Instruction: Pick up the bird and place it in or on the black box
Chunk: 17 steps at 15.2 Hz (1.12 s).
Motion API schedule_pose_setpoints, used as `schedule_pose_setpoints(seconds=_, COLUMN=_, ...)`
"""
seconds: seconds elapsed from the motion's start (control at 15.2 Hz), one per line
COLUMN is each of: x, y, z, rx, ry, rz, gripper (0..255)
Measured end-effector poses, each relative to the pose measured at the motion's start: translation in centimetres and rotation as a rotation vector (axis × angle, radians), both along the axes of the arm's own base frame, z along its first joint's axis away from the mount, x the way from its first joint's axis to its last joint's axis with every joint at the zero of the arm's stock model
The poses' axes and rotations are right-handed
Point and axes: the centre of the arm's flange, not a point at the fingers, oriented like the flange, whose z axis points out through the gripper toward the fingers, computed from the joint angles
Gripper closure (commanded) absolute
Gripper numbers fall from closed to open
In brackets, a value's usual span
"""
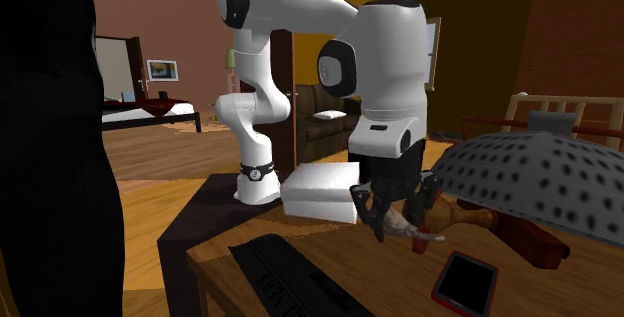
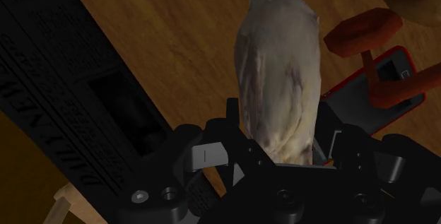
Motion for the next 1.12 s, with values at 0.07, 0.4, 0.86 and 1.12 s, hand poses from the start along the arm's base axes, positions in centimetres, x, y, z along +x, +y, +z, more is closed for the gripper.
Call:
schedule_pose_setpoints(seconds=0.07, x=-0.1, y=0.0, z=0.6, rx=0.000, ry=0.000, rz=0.000, gripper=255)
schedule_pose_setpoints(seconds=0.4, x=0.0, y=0.0, z=3.2, rx=0.000, ry=0.000, rz=0.000, gripper=255)
schedule_pose_setpoints(seconds=0.86, x=0.0, y=0.0, z=6.9, rx=0.000, ry=0.000, rz=0.000, gripper=255)
schedule_pose_setpoints(seconds=1.12, x=0.1, y=-0.1, z=9.1, rx=0.000, ry=0.000, rz=0.000, gripper=255)
